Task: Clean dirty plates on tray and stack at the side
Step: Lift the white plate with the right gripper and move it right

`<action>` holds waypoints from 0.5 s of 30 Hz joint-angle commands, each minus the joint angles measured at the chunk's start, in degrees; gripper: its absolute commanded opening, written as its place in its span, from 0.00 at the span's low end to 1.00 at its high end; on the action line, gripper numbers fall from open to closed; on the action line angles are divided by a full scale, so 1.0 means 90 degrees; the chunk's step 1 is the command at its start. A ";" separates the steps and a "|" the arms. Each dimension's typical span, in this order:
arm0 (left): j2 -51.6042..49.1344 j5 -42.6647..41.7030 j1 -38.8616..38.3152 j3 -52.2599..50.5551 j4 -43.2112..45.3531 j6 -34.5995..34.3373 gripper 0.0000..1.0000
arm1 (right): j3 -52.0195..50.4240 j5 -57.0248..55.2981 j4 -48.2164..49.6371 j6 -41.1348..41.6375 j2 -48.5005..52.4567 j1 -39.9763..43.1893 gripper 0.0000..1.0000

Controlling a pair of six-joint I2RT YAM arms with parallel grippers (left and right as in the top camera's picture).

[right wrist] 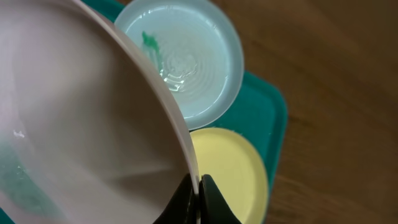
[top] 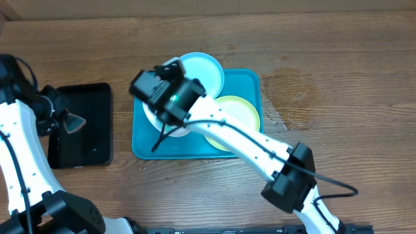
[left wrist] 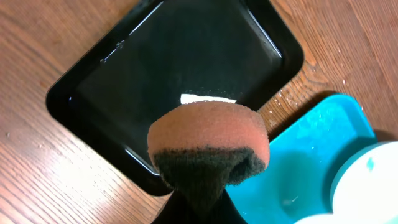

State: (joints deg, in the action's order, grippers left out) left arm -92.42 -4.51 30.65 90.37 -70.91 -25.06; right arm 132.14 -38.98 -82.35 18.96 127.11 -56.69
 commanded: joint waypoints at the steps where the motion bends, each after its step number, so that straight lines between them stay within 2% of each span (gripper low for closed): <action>1: 0.0032 -0.0066 0.0051 -0.0036 -0.0036 -0.0313 0.04 | 0.0233 -0.1620 -0.0027 -0.1236 -0.0240 -0.0423 0.04; 7: 0.0032 0.0002 0.0053 -0.0036 -0.0078 -0.0347 0.04 | 0.0233 -0.3565 0.0000 -0.1562 -0.0240 -0.0971 0.04; 12: 0.0032 0.0002 0.0051 -0.0036 -0.0087 -0.0369 0.04 | 0.0233 -0.3665 0.0138 -0.2285 -0.0240 -0.1163 0.04; 15: 0.0032 0.0002 0.0051 -0.0036 -0.0085 -0.0369 0.04 | 0.0233 -0.3657 0.0136 -0.2297 -0.0240 -0.1163 0.04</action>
State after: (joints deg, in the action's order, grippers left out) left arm -92.42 -4.51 31.16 90.37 -71.61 -27.11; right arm 132.86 -67.85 -81.47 0.82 126.85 -67.33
